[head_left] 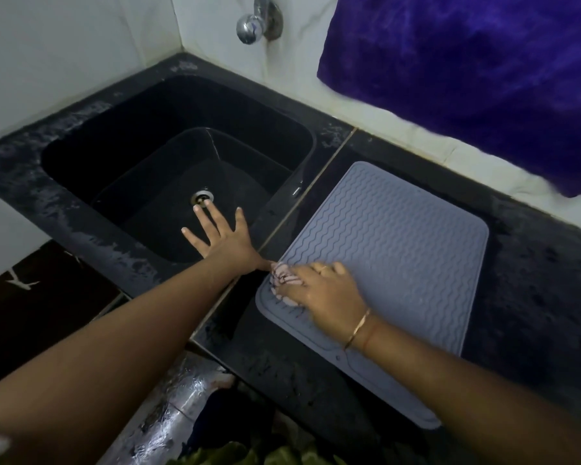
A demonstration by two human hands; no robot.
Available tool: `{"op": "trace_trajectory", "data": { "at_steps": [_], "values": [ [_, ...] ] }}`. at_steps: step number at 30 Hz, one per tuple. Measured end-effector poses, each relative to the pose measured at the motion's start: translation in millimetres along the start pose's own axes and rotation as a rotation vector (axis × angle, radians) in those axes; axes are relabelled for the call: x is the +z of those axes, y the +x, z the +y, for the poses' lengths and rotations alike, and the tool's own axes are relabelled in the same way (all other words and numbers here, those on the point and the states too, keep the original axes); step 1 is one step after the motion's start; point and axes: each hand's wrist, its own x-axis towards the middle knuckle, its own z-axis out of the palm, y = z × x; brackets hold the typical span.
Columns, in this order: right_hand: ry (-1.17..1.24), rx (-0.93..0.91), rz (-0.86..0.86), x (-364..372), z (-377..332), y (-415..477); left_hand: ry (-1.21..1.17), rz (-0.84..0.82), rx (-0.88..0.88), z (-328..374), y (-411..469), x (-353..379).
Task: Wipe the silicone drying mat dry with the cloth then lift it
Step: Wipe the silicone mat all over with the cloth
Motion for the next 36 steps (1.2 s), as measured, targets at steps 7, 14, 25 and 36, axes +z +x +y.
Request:
{"op": "trace_trajectory", "data": {
  "at_steps": [7, 14, 25, 36],
  "values": [
    [-0.09, 0.157, 0.054, 7.7, -10.7, 16.3, 0.056, -0.034, -0.053, 12.8, 1.3, -8.2],
    [-0.033, -0.177, 0.079, 8.0, -11.4, -9.2, 0.096, -0.065, -0.031, 17.2, 6.2, -15.7],
    [-0.046, -0.068, 0.154, 17.6, -32.8, -12.9, 0.132, -0.036, -0.003, 16.4, 6.2, -12.6],
    [-0.052, 0.423, -0.215, 3.8, 89.6, 49.4, 0.541, 0.101, 0.408, 45.5, 5.7, -14.6]
  ]
}}
